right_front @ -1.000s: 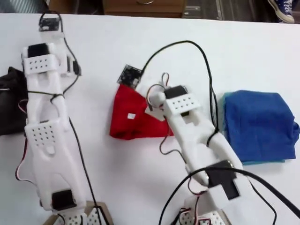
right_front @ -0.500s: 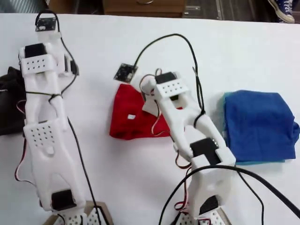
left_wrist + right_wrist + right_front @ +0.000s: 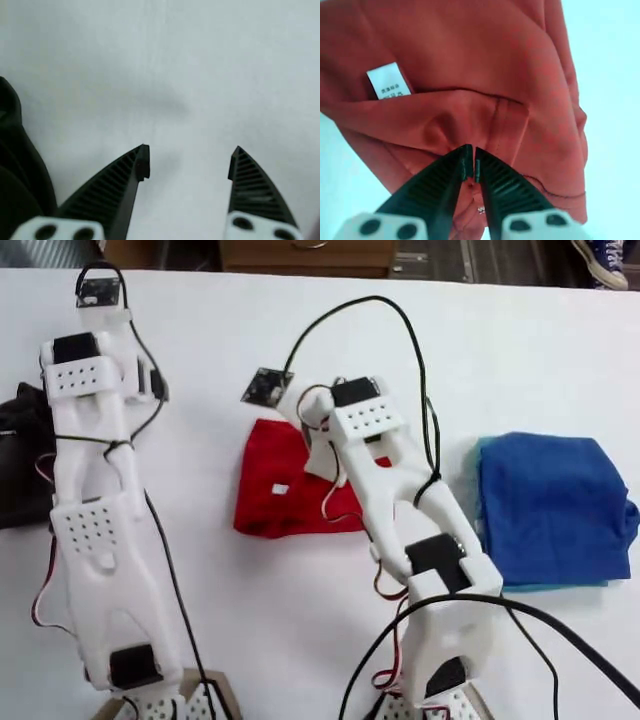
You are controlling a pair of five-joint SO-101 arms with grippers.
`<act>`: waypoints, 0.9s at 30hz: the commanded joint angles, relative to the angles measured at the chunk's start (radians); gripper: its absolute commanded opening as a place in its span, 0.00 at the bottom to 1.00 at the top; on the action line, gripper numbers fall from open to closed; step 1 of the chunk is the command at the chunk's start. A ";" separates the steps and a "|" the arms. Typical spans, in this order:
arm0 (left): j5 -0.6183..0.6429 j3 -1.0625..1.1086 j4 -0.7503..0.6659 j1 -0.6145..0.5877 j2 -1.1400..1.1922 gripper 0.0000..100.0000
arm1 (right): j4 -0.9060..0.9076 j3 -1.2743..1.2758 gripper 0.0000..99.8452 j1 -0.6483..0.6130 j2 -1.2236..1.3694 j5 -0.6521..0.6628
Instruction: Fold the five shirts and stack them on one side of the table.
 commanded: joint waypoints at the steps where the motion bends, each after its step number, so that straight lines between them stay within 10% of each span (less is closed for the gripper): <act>1: 0.009 -0.039 -0.008 -0.006 -0.049 0.28 | -0.018 -0.040 0.04 -0.010 -0.012 0.008; 7: 0.009 -0.039 -0.008 -0.006 -0.049 0.28 | -0.019 -0.038 0.24 -0.012 0.005 0.052; 27: 0.009 -0.048 -0.023 -0.005 -0.008 0.28 | -0.036 -0.040 0.14 -0.004 0.019 0.057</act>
